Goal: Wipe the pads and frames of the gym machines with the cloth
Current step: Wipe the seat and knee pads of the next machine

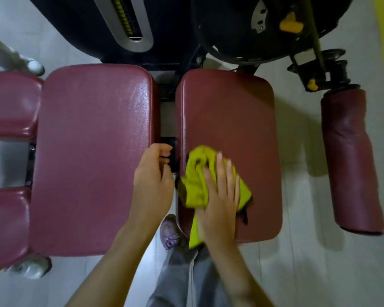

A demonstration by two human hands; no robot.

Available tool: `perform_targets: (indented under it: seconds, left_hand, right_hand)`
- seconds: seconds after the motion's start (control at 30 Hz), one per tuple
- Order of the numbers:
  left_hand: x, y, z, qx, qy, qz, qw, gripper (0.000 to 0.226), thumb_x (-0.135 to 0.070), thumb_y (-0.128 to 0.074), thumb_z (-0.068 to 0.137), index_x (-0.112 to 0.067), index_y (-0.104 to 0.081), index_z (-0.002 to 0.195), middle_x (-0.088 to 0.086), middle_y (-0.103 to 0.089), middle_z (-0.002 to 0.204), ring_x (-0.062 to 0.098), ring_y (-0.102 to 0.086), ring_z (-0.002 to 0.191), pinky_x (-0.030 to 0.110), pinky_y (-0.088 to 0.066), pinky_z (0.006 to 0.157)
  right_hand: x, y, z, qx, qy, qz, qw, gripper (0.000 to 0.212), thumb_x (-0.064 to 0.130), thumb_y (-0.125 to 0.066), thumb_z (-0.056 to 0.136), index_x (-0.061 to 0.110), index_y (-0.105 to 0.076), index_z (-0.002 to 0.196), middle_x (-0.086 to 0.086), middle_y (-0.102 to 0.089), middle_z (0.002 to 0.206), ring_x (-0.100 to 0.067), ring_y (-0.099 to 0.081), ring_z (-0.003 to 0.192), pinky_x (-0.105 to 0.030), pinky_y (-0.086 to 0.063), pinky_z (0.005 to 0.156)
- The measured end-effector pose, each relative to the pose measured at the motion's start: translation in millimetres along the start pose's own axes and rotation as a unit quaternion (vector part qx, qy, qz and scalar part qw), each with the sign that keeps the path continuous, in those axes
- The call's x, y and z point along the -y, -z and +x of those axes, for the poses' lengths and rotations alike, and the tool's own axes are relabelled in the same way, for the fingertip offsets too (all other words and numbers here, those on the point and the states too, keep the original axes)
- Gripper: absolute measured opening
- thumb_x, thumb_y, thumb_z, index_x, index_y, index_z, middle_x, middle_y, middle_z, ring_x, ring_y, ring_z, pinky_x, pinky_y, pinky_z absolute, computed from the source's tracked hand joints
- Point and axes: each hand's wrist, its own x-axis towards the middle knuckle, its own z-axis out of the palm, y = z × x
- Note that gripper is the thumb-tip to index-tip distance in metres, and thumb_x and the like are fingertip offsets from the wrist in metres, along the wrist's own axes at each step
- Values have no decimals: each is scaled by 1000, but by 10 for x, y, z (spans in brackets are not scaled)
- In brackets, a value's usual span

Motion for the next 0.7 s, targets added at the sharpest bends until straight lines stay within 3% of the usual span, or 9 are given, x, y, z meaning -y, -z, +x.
perform_targets:
  seconds: [0.13, 0.23, 0.37, 0.47, 0.57, 0.7]
  left_hand:
    - [-102, -83, 14, 25, 29, 6, 999, 37, 1, -46, 100, -21, -57, 128, -4, -61, 122, -3, -58, 105, 18, -48, 89]
    - [-136, -140, 72, 27, 26, -3, 999, 37, 0, -48, 101, -22, -57, 129, -4, -62, 123, 4, -62, 104, 29, -53, 92]
    - [-173, -178, 161, 26, 47, 4, 999, 37, -5, -48, 101, -25, -55, 131, -6, -61, 127, 14, -63, 107, 43, -54, 96]
    - [-199, -216, 187, 33, 45, 35, 998, 45, -11, -49, 102, -29, -48, 144, -11, -56, 139, 13, -59, 119, 35, -49, 100]
    - [-232, -327, 129, 27, 22, 106, 994, 59, -10, -46, 102, -33, -35, 155, -13, -50, 147, 11, -50, 105, 30, -40, 86]
    - [-270, -440, 23, 2, 67, 107, 992, 60, -11, -44, 103, -38, -35, 155, -11, -58, 136, 11, -42, 95, 29, -35, 79]
  right_hand:
    - [-254, -84, -997, 4, 0, -28, 1000, 53, 34, -52, 93, 28, -51, 146, -6, -23, 170, -36, -25, 155, -64, -31, 117]
    - [-260, -67, -876, 17, -31, -46, 998, 54, 35, -48, 94, 31, -45, 148, -2, -23, 170, -32, -27, 155, -59, -31, 118]
    - [-133, -32, -93, -2, -108, -45, 993, 61, 36, -41, 97, 30, -36, 158, 4, -16, 172, -23, -14, 159, -57, -23, 123]
    - [-60, -70, 618, -18, -118, -35, 992, 68, 41, -40, 94, 32, -32, 160, 5, -13, 172, -21, -10, 159, -55, -19, 125]
    - [39, -183, 1566, -29, -124, -26, 992, 69, 50, -40, 95, 36, -27, 161, 5, -14, 172, -20, -9, 159, -55, -14, 126]
    - [64, -280, 2528, -43, -89, -18, 995, 69, 50, -58, 93, 36, -36, 157, 6, -25, 169, -21, -17, 157, -55, -16, 125]
